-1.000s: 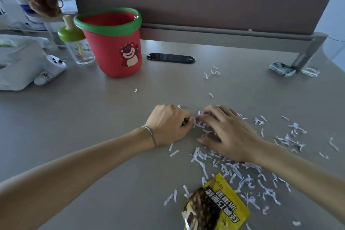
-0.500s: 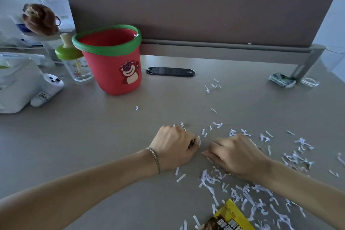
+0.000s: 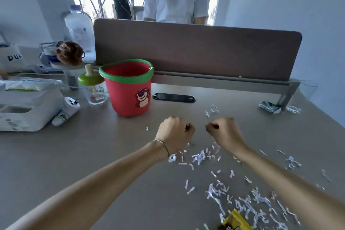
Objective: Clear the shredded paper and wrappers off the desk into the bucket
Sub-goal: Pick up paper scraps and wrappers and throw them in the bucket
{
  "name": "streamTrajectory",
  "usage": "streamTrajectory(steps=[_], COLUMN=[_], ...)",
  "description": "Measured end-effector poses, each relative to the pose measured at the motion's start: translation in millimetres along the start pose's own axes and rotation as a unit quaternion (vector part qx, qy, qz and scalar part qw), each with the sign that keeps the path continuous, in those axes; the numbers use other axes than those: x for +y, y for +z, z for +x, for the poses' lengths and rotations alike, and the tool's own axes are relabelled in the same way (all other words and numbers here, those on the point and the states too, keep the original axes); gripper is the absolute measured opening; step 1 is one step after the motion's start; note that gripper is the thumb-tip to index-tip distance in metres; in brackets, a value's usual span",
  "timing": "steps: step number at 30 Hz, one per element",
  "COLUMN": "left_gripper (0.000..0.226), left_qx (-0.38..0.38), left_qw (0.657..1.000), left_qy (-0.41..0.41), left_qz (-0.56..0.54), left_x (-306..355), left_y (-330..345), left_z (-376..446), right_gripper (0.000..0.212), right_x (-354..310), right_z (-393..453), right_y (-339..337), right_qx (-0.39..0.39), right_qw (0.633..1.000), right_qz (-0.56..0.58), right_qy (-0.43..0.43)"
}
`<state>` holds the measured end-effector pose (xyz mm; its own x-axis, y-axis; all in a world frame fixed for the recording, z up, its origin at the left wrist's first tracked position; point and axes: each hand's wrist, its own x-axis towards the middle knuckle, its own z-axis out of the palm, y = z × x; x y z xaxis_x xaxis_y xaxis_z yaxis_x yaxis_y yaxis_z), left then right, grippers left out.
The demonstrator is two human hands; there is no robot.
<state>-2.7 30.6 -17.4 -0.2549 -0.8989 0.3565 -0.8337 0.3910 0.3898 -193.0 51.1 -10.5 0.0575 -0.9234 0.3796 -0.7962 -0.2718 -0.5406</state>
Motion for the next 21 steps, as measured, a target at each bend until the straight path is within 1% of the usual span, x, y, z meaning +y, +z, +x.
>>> streamTrajectory(steps=[6,10,13,15,17,19,21], left_gripper=[0.053,0.054,0.055,0.056,0.057,0.056,0.054], left_qx=[0.081,0.127,0.145,0.158,0.162,0.144,0.109], left_qw=[0.996,0.99,0.987,0.986,0.987,0.989,0.99], left_qy=[0.032,0.06,0.058,0.042,0.005,-0.039,-0.078], left_qz=[-0.003,-0.014,-0.022,-0.021,-0.009,0.011,0.036], left_x=[-12,-23,-40,-55,-73,-96,-115], left_y=[-71,-121,-154,-170,-180,-182,-180], left_z=[36,77,109,130,148,162,170], right_gripper=[0.049,0.055,0.056,0.056,0.056,0.053,0.055], right_x=[-51,-88,-110,-120,-127,-130,-134], right_z=[58,99,137,158,172,182,192], right_y=[-13,-17,-13,-6,2,10,17], right_qx=[0.041,0.034,0.041,0.044,0.04,0.034,0.025], right_qw=[0.997,0.993,0.988,0.986,0.983,0.982,0.982], right_qz=[0.06,0.11,0.148,0.159,0.178,0.186,0.186], right_qy=[-0.01,-0.032,-0.026,-0.008,0.001,-0.005,-0.011])
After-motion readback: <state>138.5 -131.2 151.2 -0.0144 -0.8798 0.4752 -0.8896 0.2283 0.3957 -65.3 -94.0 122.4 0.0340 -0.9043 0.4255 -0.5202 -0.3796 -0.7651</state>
